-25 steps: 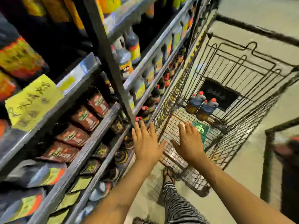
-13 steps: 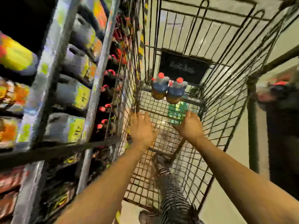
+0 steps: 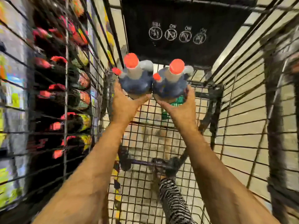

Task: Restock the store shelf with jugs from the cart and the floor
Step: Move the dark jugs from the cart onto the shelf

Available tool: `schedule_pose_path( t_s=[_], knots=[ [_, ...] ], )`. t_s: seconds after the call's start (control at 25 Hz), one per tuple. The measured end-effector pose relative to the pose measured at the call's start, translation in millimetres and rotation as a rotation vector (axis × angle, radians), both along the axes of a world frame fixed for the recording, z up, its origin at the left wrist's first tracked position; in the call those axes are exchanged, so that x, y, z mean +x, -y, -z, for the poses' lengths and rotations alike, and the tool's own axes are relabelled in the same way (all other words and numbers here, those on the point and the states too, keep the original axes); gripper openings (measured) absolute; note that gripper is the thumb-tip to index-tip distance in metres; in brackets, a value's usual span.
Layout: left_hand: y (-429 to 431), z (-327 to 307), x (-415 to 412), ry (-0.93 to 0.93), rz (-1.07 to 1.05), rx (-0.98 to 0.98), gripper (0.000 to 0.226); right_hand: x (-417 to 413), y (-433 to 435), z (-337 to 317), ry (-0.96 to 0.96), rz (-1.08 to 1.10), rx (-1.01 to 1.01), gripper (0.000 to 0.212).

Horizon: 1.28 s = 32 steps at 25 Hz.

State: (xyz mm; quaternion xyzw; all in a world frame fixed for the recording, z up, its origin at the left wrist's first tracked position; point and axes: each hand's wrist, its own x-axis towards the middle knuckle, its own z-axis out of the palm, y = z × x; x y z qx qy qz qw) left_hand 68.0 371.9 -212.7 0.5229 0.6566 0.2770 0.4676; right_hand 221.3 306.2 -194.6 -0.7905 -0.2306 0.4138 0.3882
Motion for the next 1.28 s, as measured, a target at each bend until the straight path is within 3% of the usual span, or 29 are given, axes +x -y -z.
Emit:
schedule_pose_path(
  t_s=[0.08, 0.24, 0.36, 0.48, 0.56, 0.68, 0.8, 0.92, 1.08, 1.16, 1.28],
  knots=[
    [-12.1, 7.1, -1.6, 0.025, 0.049, 0.049, 0.095, -0.2, -7.4, 9.3, 0.010, -0.044, 0.081, 0.076],
    [-22.2, 4.0, -3.5, 0.001, 0.075, 0.059, 0.093, 2.7, -16.3, 21.4, 0.066, -0.059, 0.082, 0.080],
    [-12.4, -9.7, -2.5, 0.047, 0.044, 0.053, 0.087, 0.3, -17.5, 6.7, 0.096, -0.054, 0.072, 0.058],
    [11.6, -41.0, -7.5, 0.035, -0.032, -0.022, 0.089, -2.9, -1.6, -17.4, -0.003, 0.057, 0.050, 0.058],
    [39.3, -69.6, -20.9, 0.021, -0.072, -0.067, 0.085, -8.7, 23.7, -43.4, -0.020, 0.089, -0.005, 0.059],
    [84.4, -123.1, -37.8, -0.004, -0.116, -0.075, 0.080, -18.7, 62.6, -91.8, 0.026, 0.007, -0.055, 0.045],
    [132.3, -177.7, -47.1, -0.002, -0.168, -0.078, 0.088, -35.7, 101.1, -136.5, 0.065, -0.149, -0.058, 0.052],
    [190.3, -231.6, -68.8, -0.007, -0.193, -0.057, 0.072, -58.6, 144.1, -185.5, 0.110, -0.291, -0.029, 0.057],
    [272.6, -292.0, -108.3, -0.027, -0.221, -0.009, 0.093, -85.6, 206.8, -250.5, 0.104, -0.388, 0.056, 0.064],
    [307.5, -317.4, -124.0, 0.031, -0.241, 0.011, 0.084, -100.3, 233.0, -274.2, 0.082, -0.416, 0.094, 0.069],
    [372.7, -361.6, -153.0, 0.115, -0.321, 0.094, 0.068, -131.3, 281.3, -311.4, 0.068, -0.476, 0.146, 0.051]
  ],
)
